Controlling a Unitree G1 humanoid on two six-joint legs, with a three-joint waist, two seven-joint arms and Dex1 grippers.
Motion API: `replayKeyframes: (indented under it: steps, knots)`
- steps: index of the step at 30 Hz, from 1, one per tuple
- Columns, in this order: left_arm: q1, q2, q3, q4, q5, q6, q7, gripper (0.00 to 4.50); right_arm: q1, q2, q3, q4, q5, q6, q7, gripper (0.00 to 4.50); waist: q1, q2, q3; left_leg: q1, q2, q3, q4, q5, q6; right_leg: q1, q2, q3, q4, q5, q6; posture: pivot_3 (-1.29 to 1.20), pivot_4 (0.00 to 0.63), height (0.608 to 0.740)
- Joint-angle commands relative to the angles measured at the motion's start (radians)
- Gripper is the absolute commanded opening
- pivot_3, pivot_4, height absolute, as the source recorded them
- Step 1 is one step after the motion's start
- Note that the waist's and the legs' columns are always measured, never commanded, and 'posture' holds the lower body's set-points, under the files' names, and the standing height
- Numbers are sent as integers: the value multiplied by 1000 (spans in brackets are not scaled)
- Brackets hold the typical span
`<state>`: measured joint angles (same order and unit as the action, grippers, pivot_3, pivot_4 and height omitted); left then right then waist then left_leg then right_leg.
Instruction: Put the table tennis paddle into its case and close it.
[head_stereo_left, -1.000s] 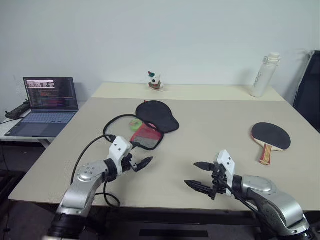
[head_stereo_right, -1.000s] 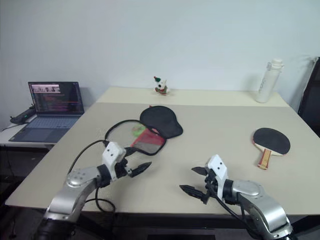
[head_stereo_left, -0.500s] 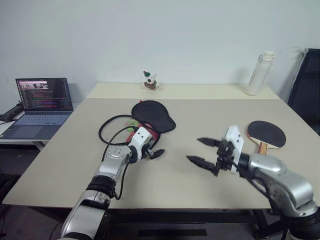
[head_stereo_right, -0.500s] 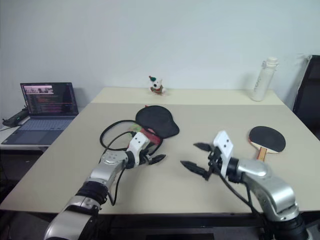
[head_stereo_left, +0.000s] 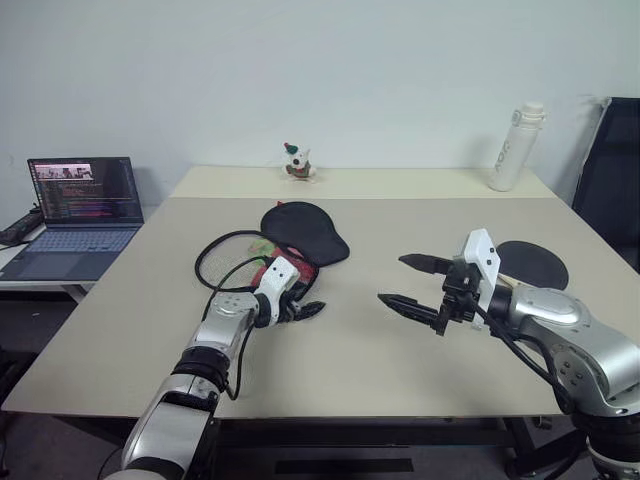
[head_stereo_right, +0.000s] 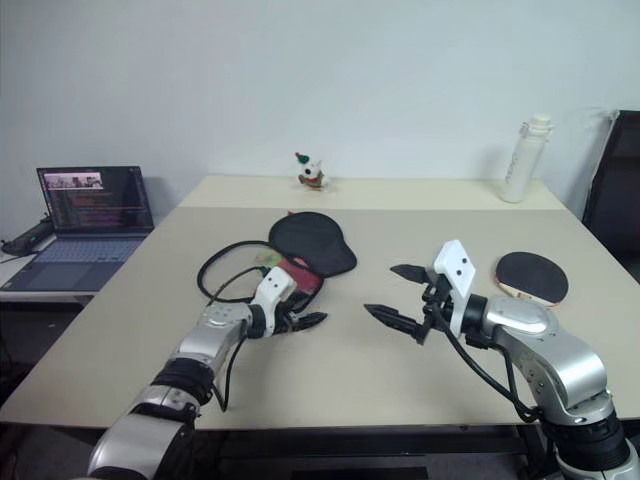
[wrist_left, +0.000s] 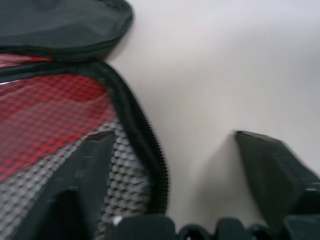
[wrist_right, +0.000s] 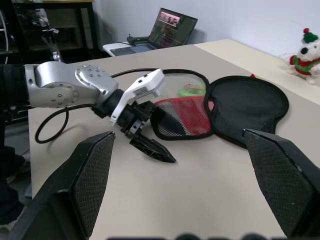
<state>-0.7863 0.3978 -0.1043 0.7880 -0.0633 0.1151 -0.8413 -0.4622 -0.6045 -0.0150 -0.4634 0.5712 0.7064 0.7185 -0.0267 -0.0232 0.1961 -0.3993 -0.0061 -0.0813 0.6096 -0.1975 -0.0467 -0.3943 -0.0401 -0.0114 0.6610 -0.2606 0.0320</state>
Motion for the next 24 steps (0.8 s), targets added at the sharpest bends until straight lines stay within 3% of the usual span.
replayKeyframes:
  steps: [1,8,15,24]
  knots:
    - [32,20,4,-15,10,43,-9,2511,-22,-8,-28,-12,4,-23,0,4500,-1,0,0,0,0,0,0,0,0,0,0,0,0,0,0,0,150,740]
    - [61,28,25,-58,4,81,-10,60,-20,-25,-28,-1,-1,-30,8,4500,0,0,0,1,0,0,0,0,0,0,0,0,1,0,0,0,150,740]
    - [66,59,-22,-115,9,44,-150,23,124,-112,8,-73,5,-12,90,4500,0,-1,-1,0,0,0,0,0,0,0,0,0,-1,0,0,0,150,740]
    - [16,93,-122,-133,25,-46,-425,23,246,-154,-37,-108,-14,-34,79,4500,3,-1,0,0,0,0,1,0,0,1,0,0,-1,0,0,0,150,740]
